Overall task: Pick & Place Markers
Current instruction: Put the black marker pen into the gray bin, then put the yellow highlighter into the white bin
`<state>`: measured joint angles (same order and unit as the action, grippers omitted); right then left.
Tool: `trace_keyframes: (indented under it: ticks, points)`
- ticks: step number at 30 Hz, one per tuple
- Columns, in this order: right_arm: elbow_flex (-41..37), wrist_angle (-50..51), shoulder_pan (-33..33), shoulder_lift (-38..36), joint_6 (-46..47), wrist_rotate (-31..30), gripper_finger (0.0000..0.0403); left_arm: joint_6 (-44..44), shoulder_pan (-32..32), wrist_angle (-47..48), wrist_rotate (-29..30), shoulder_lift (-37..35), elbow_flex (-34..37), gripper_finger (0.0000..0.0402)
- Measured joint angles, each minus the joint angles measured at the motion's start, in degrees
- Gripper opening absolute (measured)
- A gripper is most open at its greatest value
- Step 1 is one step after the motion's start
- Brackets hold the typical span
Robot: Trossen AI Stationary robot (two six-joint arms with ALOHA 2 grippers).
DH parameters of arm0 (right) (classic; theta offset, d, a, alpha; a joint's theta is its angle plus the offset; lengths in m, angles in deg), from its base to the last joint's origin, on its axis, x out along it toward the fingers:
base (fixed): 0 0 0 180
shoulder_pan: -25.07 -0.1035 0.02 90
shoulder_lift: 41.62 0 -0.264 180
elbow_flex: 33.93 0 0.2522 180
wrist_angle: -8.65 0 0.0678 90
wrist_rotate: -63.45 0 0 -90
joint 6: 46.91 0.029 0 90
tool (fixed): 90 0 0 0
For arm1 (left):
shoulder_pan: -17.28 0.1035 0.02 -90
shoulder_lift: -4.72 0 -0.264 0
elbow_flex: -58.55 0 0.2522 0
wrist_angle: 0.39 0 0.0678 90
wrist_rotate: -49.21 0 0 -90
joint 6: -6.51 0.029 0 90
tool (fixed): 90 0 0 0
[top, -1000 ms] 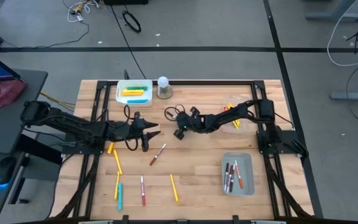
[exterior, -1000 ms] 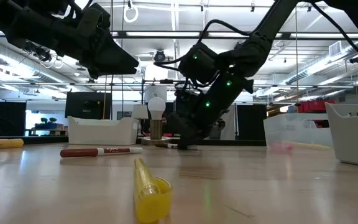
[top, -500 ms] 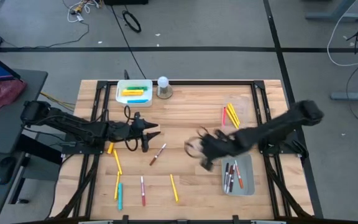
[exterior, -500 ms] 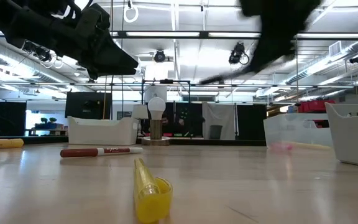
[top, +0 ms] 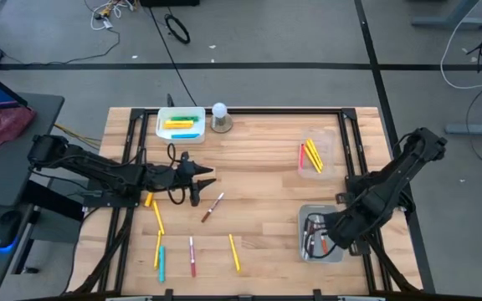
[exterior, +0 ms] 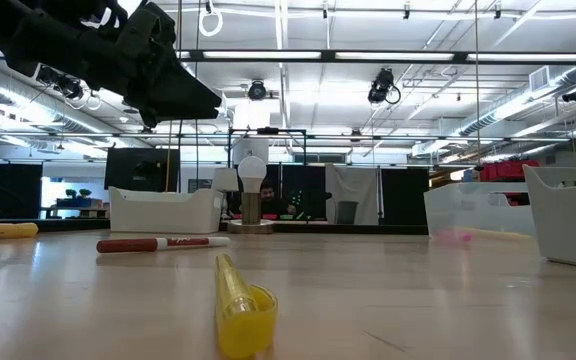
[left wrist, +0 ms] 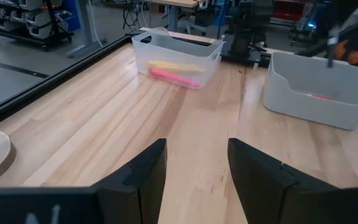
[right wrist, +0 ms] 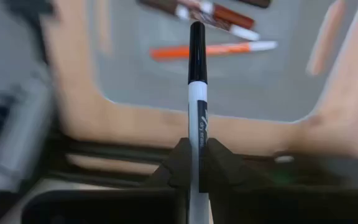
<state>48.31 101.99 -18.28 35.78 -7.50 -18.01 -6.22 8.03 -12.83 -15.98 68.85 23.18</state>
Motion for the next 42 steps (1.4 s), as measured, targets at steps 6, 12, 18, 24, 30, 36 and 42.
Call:
trace_keyframes:
  ticks: [6, 12, 18, 24, 30, 36, 42]
  points:
    - [-4.61, -1.79, 2.83, 4.25, -27.44, -1.89, 0.0022, 0.03, 0.09, -0.04, 1.47, 0.00, 0.00, 0.0177]
    - [-4.69, -4.42, 4.24, 11.58, -49.66, -4.33, 0.0025, -0.01, 0.09, -0.32, 3.64, 0.00, 0.00, 0.0177]
    - [-4.69, -6.97, 5.20, 16.83, -58.66, -5.47, 0.0028, -0.01, 0.09, -1.54, 3.69, 0.00, 0.00, 0.0177]
    - [-4.69, -7.39, 6.17, 17.97, -59.83, -6.93, 0.0037, 0.01, 0.09, -1.51, 3.67, 0.00, 0.00, 0.0177]
    - [-4.69, -7.68, 6.85, 17.99, -58.95, -12.70, 0.0107, -0.01, 0.09, -1.49, 3.67, 0.00, 0.00, 0.0177]
    - [-3.50, -7.48, 7.29, 17.86, -57.17, -18.36, 0.0178, -0.01, 0.09, -1.46, 3.67, 0.00, 0.00, 0.0177]
    - [4.43, -3.08, 7.29, 17.80, -49.03, -26.81, 0.0192, -0.01, 0.09, -2.09, 3.67, 0.00, 0.00, 0.0177]
